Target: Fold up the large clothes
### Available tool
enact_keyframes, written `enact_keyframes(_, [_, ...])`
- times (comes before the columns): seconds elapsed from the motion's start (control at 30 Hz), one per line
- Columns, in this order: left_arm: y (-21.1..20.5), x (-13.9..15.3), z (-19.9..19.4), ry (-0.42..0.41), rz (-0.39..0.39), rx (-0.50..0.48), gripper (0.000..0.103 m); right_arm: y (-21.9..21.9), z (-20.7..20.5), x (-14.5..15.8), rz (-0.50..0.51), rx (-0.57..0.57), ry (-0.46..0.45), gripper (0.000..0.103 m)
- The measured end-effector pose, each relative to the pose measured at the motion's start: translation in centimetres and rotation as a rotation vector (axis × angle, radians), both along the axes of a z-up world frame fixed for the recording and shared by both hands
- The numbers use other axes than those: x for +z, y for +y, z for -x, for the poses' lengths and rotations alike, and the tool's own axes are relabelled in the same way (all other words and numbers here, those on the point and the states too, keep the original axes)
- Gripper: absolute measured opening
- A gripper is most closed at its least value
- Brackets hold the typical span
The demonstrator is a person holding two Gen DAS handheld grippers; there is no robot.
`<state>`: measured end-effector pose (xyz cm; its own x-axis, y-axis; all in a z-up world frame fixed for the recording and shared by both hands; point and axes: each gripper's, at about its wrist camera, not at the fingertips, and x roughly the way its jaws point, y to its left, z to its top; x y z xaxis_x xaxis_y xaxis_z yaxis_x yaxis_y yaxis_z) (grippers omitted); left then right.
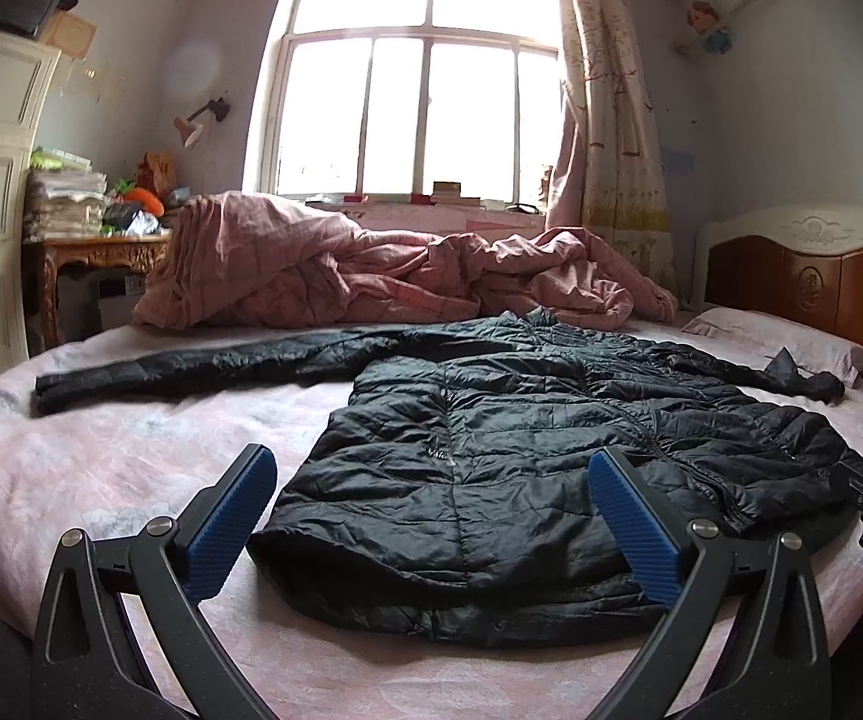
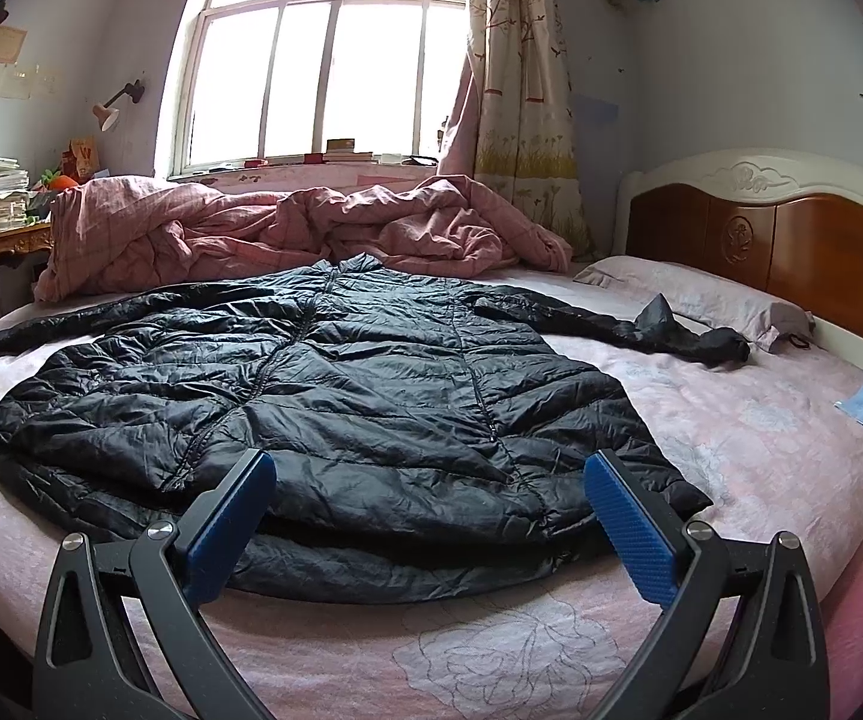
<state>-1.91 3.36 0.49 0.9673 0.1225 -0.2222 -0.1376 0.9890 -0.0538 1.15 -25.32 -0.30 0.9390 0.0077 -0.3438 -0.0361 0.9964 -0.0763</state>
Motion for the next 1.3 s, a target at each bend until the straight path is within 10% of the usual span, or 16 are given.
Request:
enact_keyframes(0.6, [-3.6, 1.7, 2.4, -0.113, -0.149, -0.004, 0.103, -0.3, 3.0, 3.8, -0.076, 0.048, -0.057, 0.103])
enact_keyframes(1.3, [-5.2, 0.3, 0.0, 0.047, -0.181, -0.143, 0.103, -2.1, 1.5, 1.0, 0.048, -0.032, -0.053, 0.103])
